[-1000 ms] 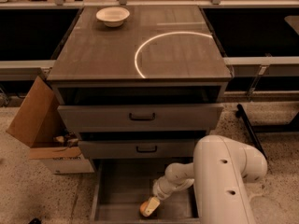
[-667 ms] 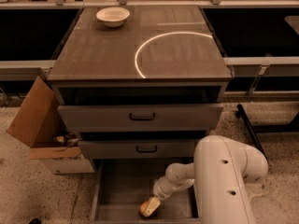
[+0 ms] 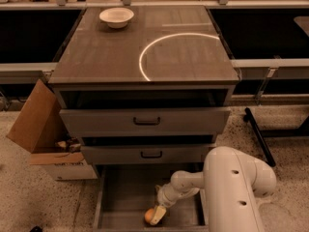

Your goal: Pick orange from bottom drawer and place on counter

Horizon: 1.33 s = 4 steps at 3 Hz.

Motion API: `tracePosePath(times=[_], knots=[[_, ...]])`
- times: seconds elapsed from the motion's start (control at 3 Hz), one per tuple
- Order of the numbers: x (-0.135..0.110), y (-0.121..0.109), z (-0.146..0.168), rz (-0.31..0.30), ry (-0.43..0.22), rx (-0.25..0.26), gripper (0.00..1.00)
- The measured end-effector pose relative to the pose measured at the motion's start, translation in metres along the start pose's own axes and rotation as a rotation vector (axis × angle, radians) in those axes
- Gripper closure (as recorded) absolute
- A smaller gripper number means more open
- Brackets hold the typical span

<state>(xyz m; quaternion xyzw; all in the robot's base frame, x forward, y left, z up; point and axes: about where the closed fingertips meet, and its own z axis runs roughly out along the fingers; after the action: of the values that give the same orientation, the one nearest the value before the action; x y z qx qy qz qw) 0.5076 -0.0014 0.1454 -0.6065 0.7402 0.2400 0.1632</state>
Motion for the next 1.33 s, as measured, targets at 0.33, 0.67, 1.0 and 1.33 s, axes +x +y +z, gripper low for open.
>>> tracePosePath(times=[0.33, 0.67, 1.0, 1.33], knots=[[0.000, -0.003, 0.008, -0.086, -0.011, 0.006, 0.00], [0.000, -0.006, 0.018, -0.132, -0.006, 0.006, 0.00], [0.000, -0.007, 0.031, -0.155, 0.007, -0.003, 0.19], [0.003, -0.006, 0.045, -0.164, 0.012, -0.021, 0.42]])
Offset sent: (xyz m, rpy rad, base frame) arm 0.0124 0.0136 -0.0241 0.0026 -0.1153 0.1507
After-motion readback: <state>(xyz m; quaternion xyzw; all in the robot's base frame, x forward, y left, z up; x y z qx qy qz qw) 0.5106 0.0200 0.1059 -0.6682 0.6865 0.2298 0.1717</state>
